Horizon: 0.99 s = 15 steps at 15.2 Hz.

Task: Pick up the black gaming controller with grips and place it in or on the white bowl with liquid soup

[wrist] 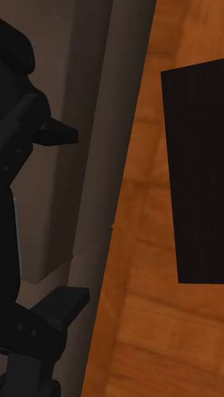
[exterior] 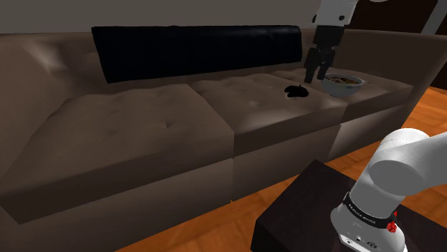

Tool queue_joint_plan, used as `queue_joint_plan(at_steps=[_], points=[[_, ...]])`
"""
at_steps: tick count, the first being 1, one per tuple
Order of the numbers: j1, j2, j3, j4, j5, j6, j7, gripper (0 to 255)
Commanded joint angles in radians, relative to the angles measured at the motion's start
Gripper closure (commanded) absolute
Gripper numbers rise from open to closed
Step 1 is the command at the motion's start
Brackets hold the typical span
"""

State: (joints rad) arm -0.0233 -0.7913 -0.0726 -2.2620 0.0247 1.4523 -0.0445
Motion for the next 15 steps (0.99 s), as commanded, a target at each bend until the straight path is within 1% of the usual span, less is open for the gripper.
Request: queue_joint_plan(at_steps=[1,8,15], points=[[0.000,0.000,0.000,0.000,0.000,0.000,0.000,0],[-0.042,0.160,-0.106,0.039,-0.062,0.132,-0.075,0],[-0.073,0.351,-0.211,0.130,-0.085,0.246,-0.151,0]])
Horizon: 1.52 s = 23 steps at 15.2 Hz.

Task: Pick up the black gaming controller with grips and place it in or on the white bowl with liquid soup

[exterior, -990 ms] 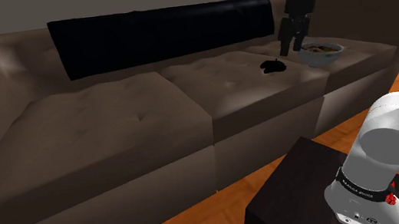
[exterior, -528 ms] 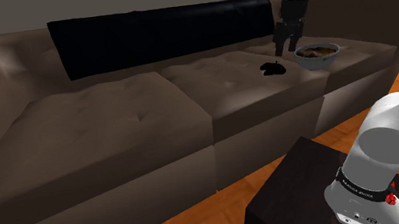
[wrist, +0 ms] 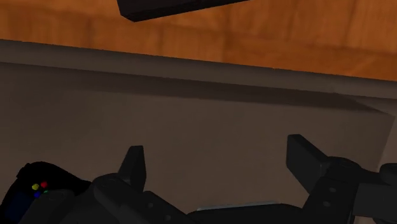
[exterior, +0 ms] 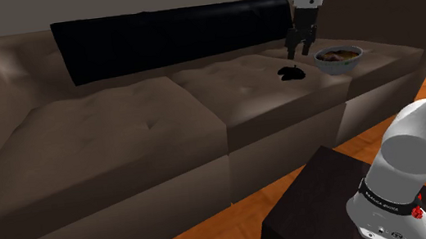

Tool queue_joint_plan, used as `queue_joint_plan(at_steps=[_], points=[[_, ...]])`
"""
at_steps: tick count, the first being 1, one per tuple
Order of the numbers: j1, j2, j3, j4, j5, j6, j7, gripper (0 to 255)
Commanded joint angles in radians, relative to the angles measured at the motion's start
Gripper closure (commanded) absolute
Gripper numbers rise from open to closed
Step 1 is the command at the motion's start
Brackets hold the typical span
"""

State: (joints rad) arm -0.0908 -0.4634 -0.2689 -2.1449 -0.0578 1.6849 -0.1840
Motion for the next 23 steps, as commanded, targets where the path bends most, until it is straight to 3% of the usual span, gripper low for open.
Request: queue_joint_plan(at_steps=[1,8,15,23], points=[[-0.009,0.052,-0.030,0.030,-0.002,0.027,-0.023,0],[-0.037,0.274,-0.132,0.179,0.038,0.105,-0.113,0],[-0.091,0.526,-0.214,0.384,0.141,0.137,-0.217,0],[-0.094,0.552,-0.213,0.310,0.156,0.235,-0.229,0]])
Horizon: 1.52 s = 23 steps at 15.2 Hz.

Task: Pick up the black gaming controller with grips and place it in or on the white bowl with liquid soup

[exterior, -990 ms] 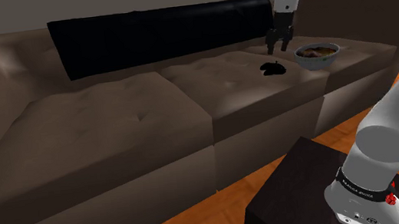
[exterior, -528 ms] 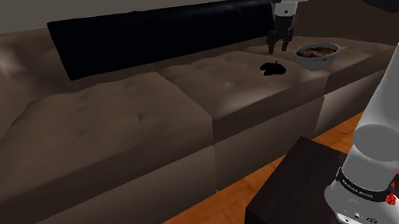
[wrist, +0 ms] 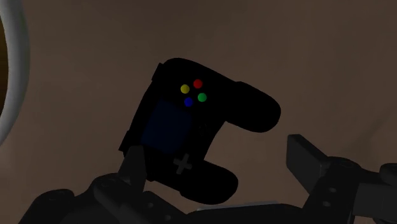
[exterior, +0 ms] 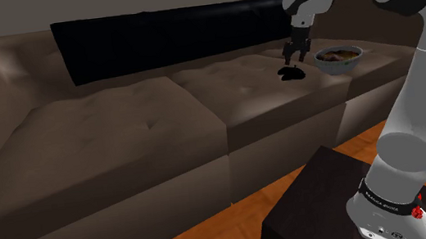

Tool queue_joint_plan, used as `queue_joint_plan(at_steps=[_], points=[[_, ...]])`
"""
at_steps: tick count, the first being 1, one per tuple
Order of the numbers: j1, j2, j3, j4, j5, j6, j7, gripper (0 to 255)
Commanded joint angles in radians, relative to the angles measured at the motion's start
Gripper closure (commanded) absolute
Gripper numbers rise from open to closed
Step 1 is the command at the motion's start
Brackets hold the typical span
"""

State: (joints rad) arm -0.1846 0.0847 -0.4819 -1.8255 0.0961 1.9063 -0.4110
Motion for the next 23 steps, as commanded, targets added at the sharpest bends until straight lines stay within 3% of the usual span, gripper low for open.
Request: queue_joint_plan(at_steps=[1,8,9,18,19,23], points=[[0.000,0.004,0.000,-0.010,0.002,0.014,-0.002,0],[0.000,0.004,0.000,-0.010,0.002,0.014,-0.002,0],[0.000,0.004,0.000,-0.010,0.002,0.014,-0.002,255],[0.000,0.004,0.000,-0.010,0.002,0.014,-0.002,255],[0.000,0.004,0.000,-0.010,0.002,0.014,-0.002,0],[-0.025,0.217,0.025,0.253,0.012,-0.093,-0.225,0]])
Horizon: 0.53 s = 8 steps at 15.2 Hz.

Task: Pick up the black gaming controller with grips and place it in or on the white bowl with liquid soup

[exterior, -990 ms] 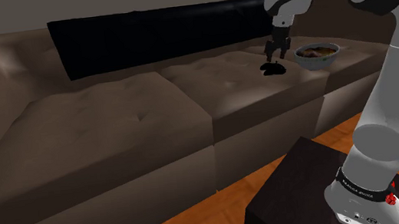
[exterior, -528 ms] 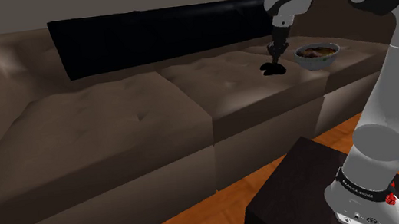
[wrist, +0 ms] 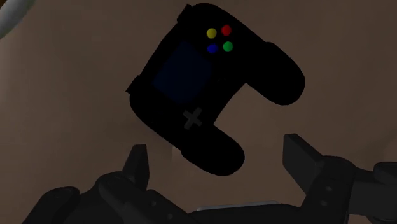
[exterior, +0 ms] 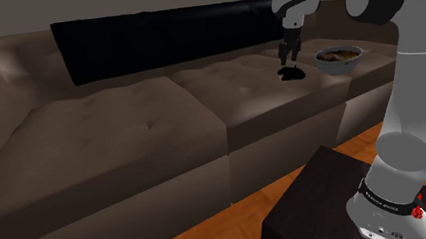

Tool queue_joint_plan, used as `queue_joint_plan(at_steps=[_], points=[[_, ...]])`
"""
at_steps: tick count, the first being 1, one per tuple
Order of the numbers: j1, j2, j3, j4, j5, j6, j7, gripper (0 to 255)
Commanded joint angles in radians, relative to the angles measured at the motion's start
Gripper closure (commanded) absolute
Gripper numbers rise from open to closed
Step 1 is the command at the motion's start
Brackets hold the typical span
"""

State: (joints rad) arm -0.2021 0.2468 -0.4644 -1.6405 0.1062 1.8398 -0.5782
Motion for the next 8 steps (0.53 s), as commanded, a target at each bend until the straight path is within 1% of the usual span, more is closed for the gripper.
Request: queue_joint_plan(at_steps=[1,8], points=[[-0.009,0.056,0.010,0.055,0.002,-0.013,-0.058,0],[-0.008,0.067,0.014,-0.019,0.009,0.071,-0.063,0]])
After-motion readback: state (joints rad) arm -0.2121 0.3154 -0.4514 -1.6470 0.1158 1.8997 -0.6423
